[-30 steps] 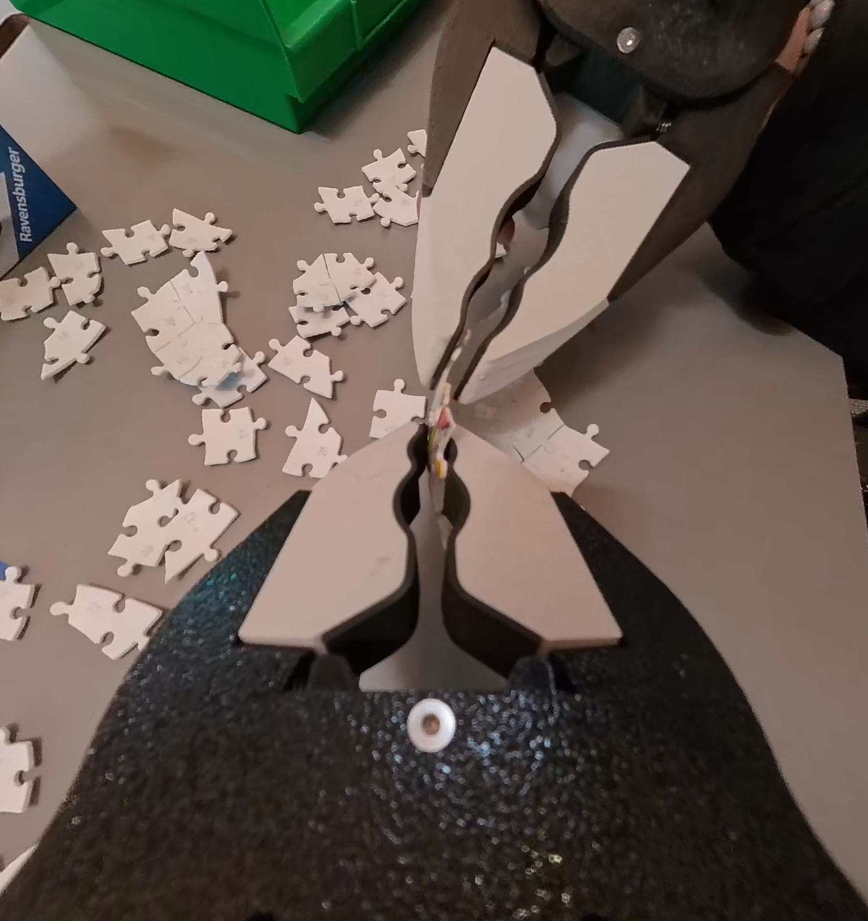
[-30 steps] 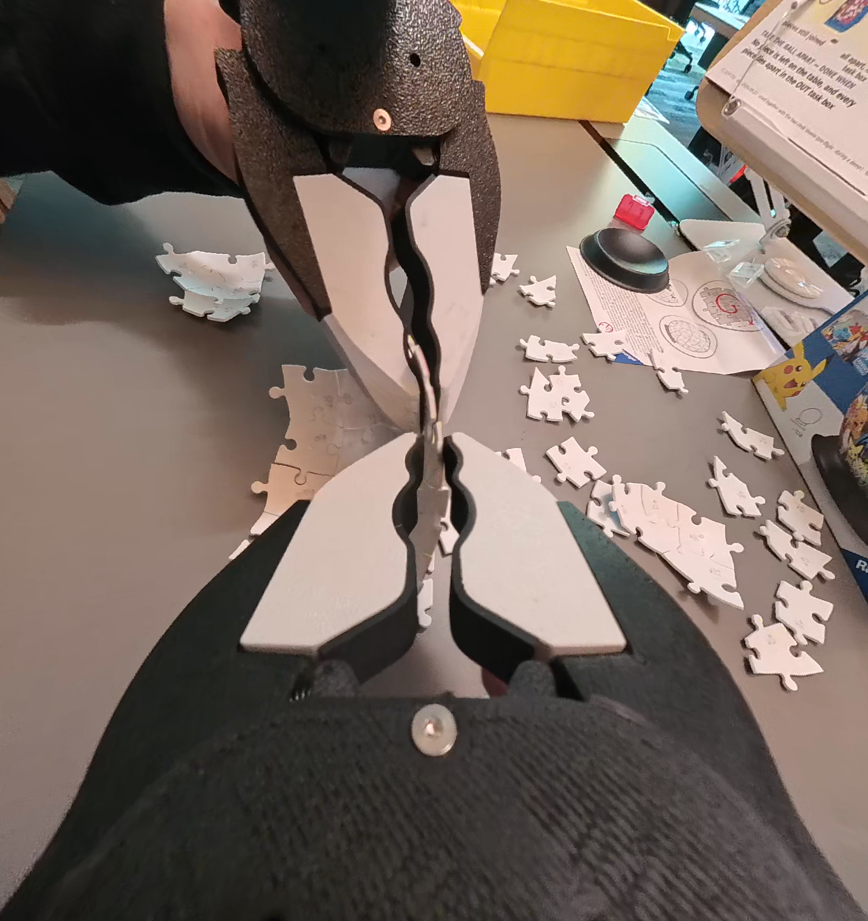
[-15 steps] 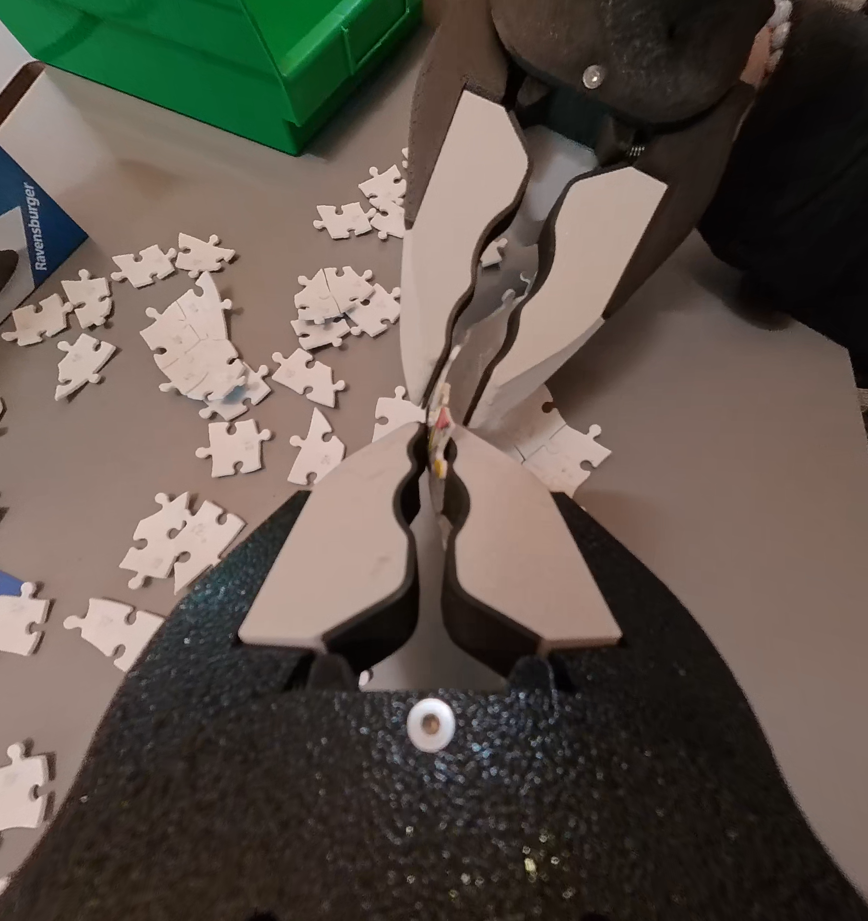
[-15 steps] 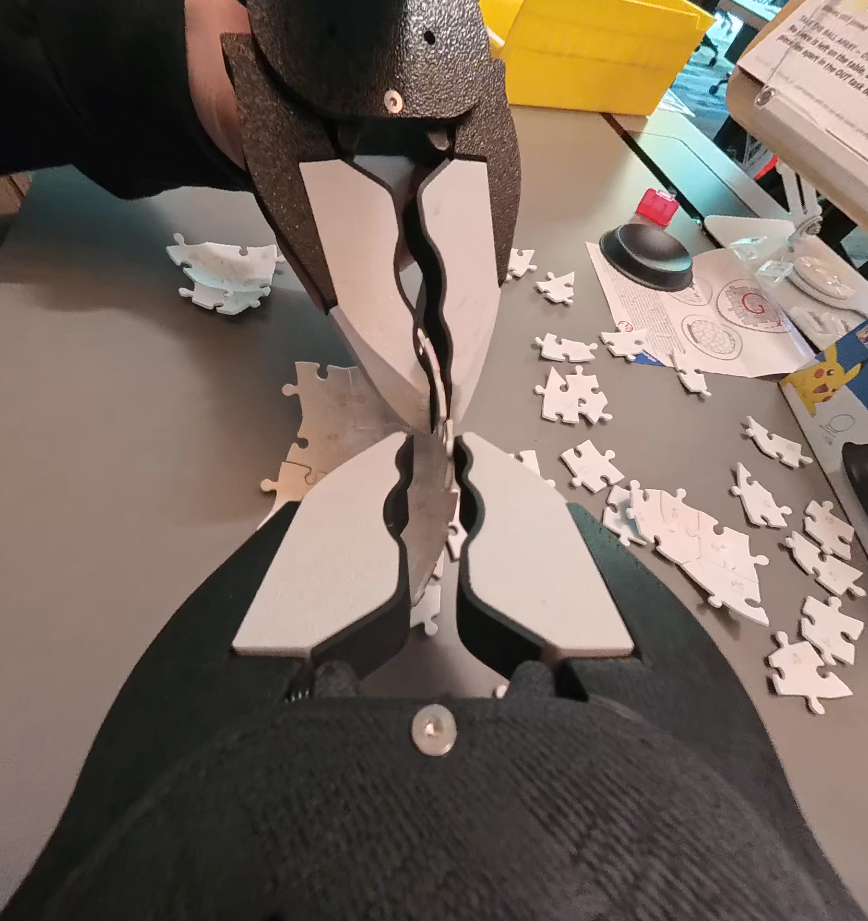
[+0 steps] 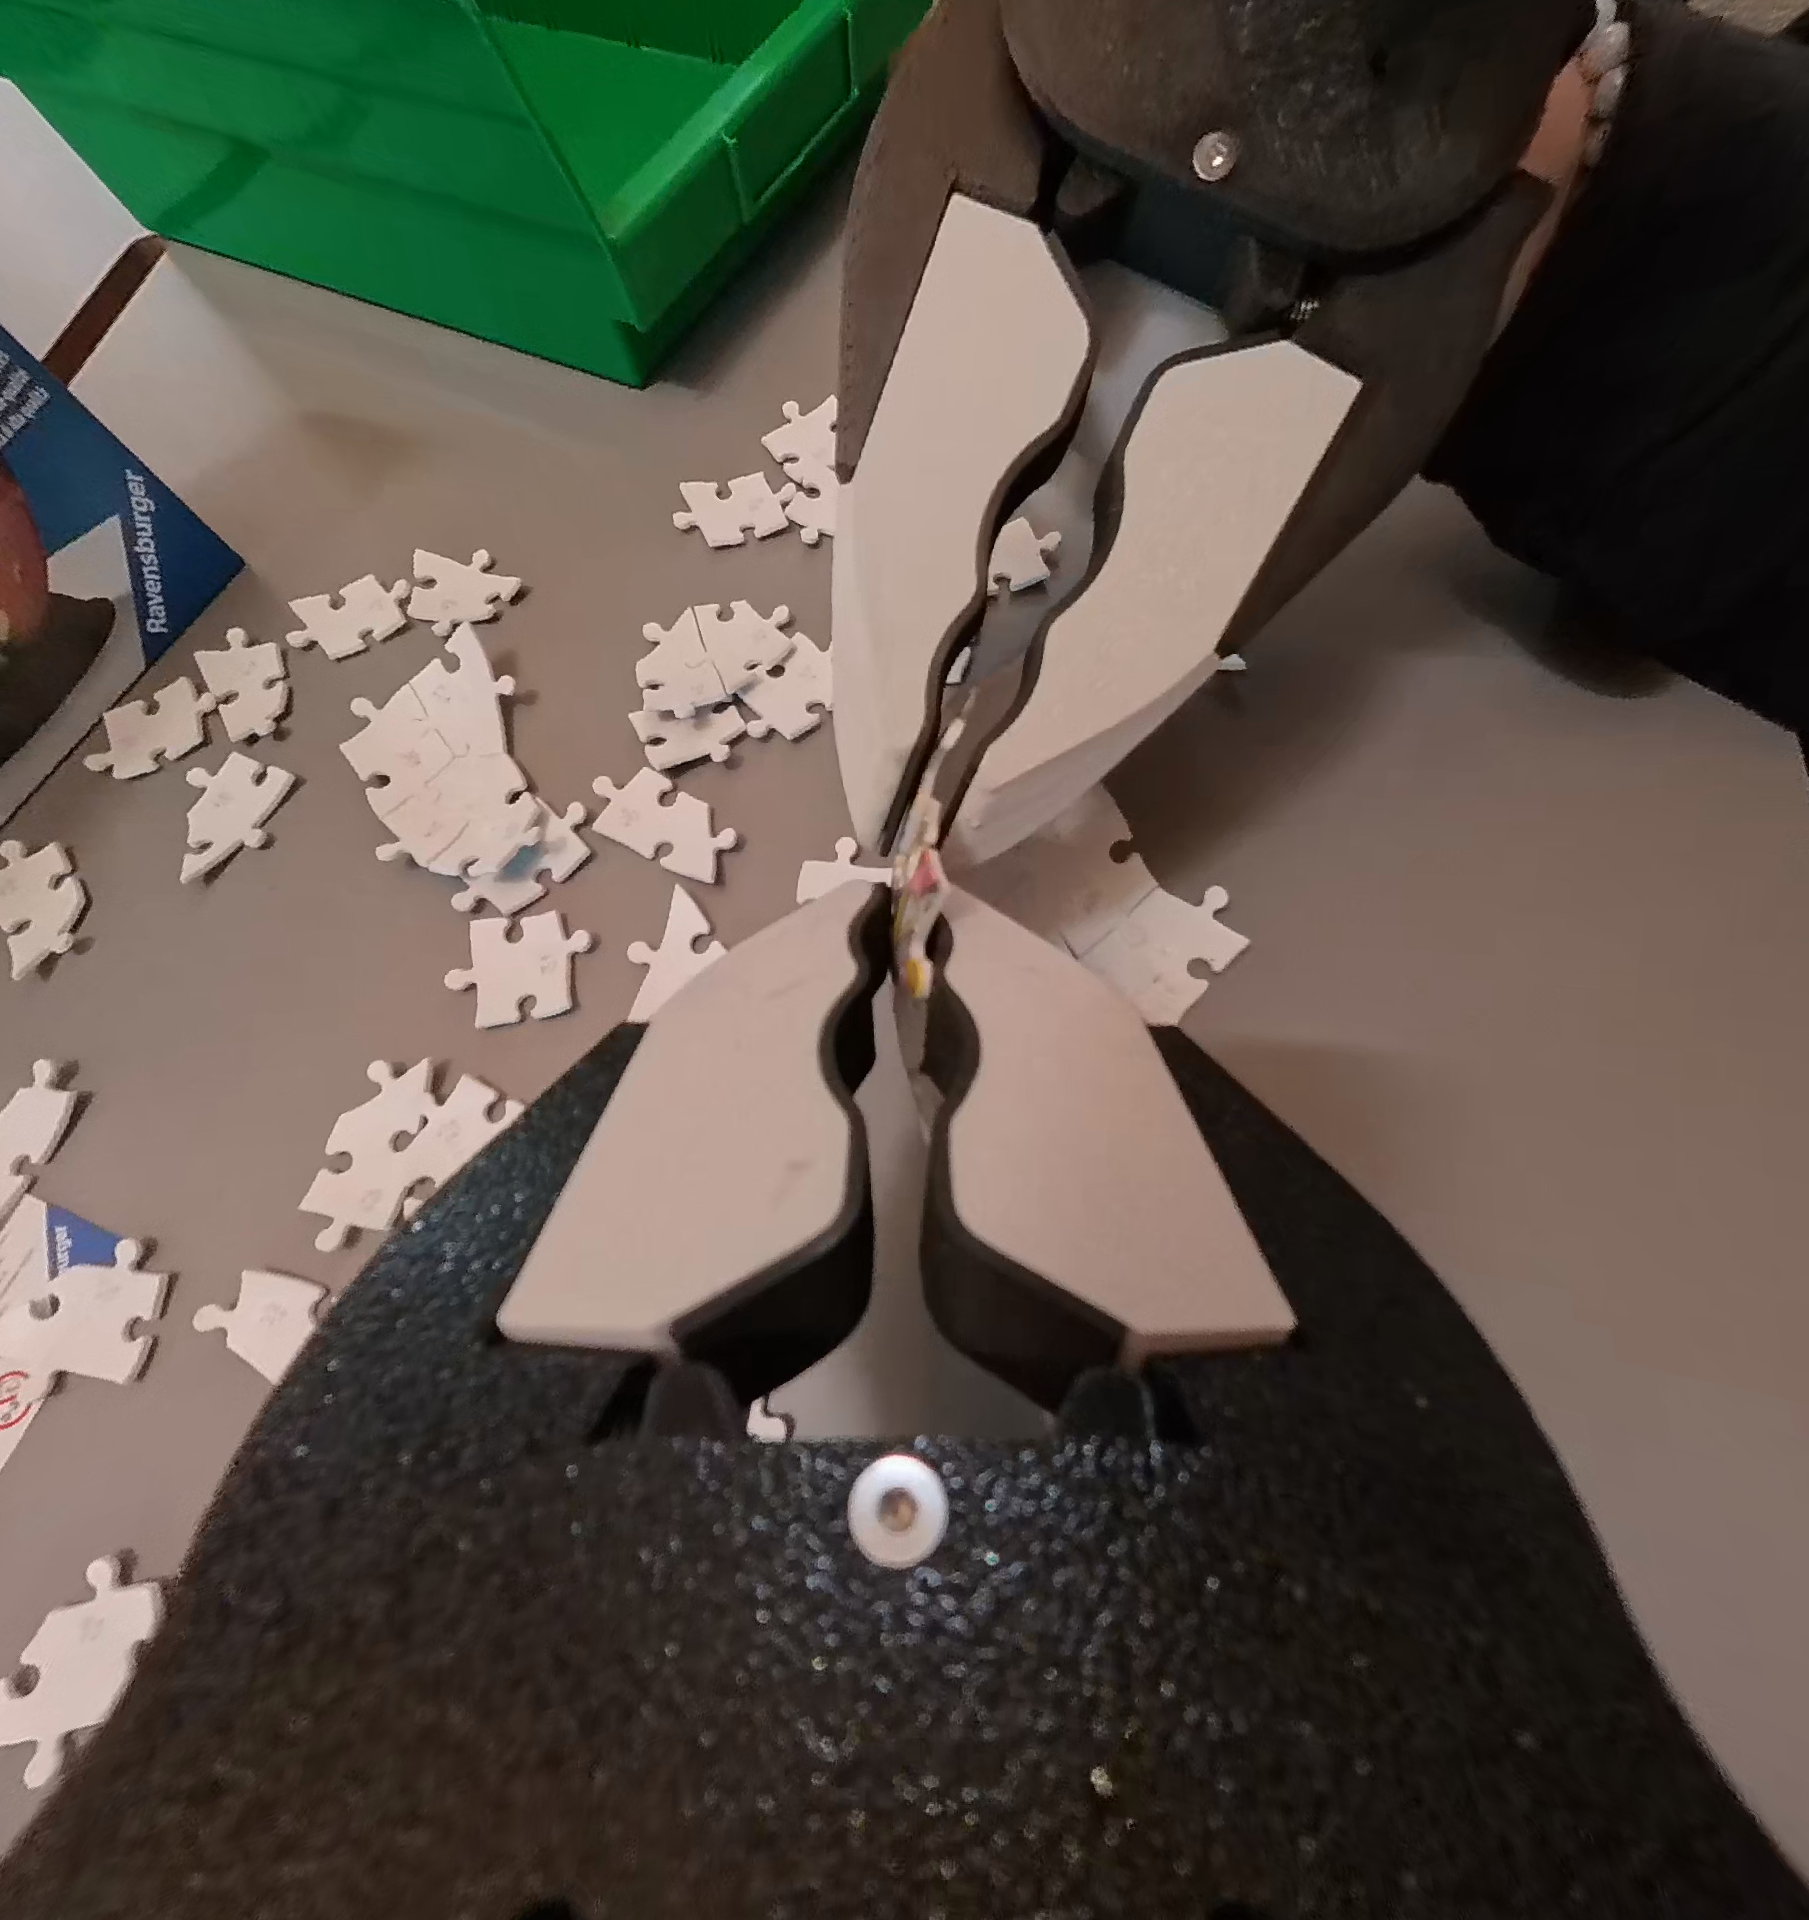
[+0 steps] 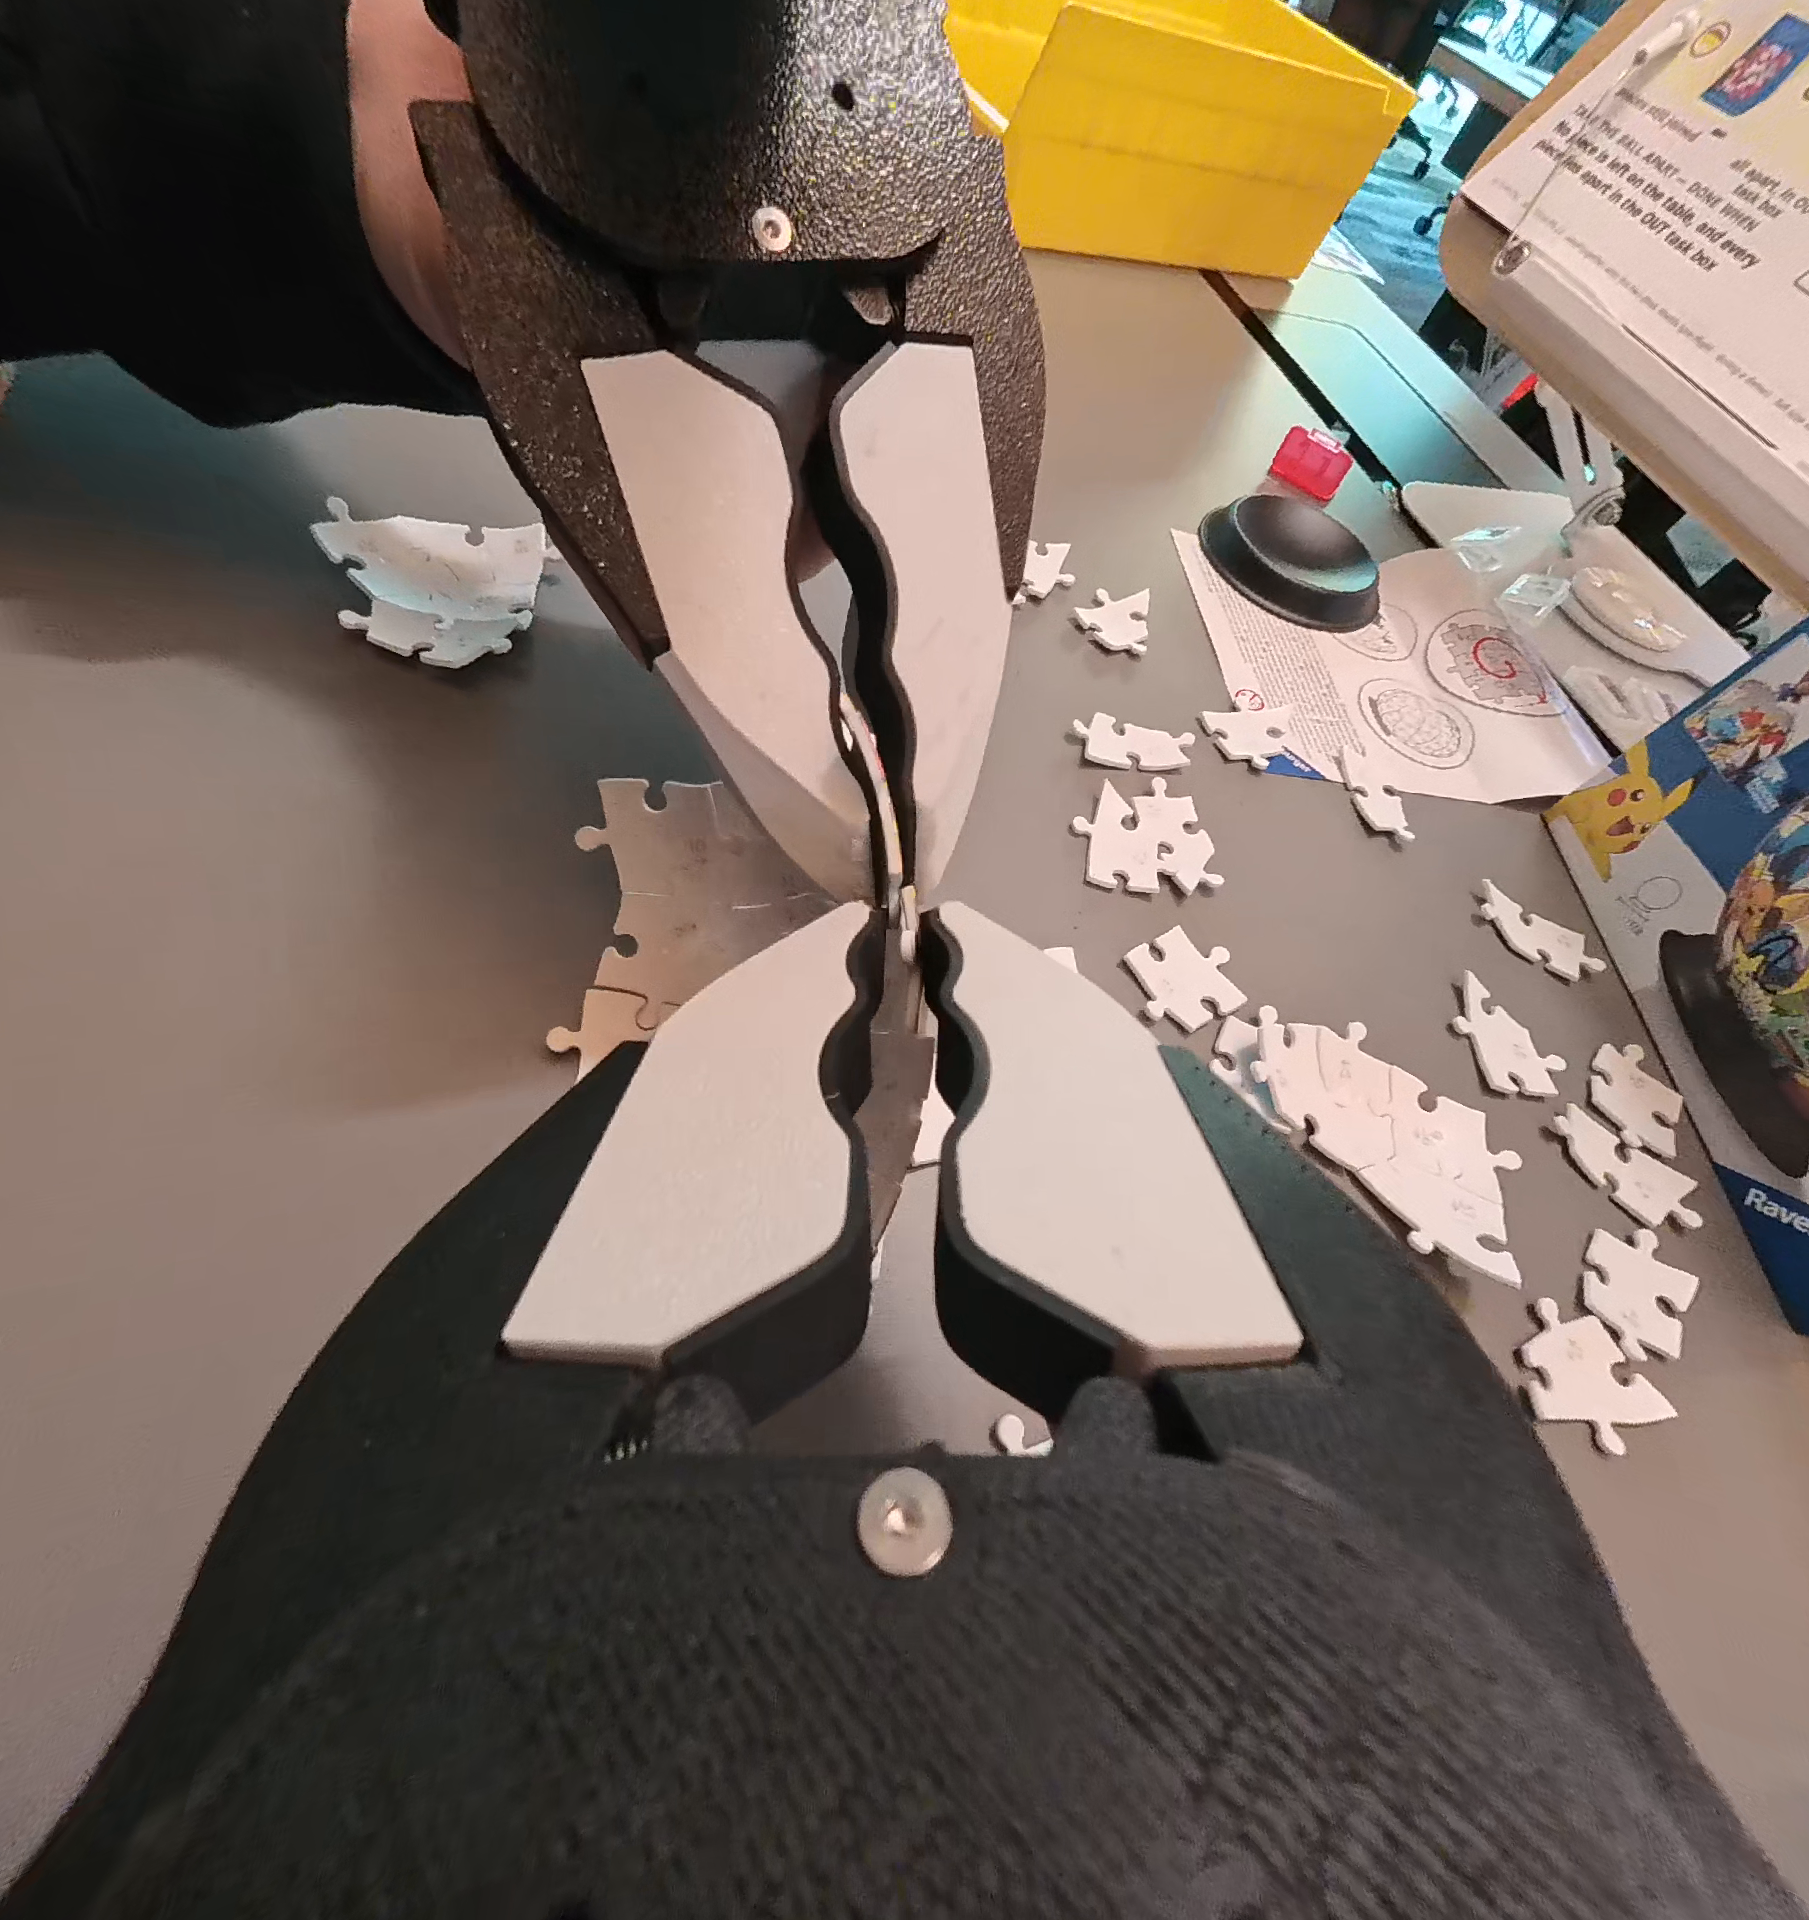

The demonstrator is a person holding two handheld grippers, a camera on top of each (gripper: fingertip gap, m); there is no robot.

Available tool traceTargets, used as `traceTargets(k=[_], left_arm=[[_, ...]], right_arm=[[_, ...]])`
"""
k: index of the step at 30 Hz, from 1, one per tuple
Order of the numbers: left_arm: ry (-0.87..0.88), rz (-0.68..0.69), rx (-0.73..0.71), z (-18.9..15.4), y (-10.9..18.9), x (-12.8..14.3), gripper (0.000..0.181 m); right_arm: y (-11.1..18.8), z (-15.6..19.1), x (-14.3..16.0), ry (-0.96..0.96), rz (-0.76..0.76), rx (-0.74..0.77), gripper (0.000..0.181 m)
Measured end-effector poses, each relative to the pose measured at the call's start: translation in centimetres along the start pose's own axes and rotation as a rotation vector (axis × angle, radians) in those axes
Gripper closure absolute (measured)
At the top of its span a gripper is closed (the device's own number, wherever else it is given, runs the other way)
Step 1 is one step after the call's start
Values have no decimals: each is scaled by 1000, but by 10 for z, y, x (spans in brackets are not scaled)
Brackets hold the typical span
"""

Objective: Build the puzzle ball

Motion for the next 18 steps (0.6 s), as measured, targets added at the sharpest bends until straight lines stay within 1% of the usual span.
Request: traceTargets(k=[13,18], left_arm=[[32,-7,-10,1,1,1,178],[11,14,-31,2,1,0,178]], right_arm=[[-2,0,-1,112,52,39,175],[-2,0,-2,134,77,45,176]])
Point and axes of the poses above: each gripper's, where its closed fingertips meet, y back along the fingers, x out of its underside, z = x × y across the jaws, the point moved 2 cm from there along y, back along the fingers, and after that the axes turned 8 degrees about -x, right-handed, at the moved point
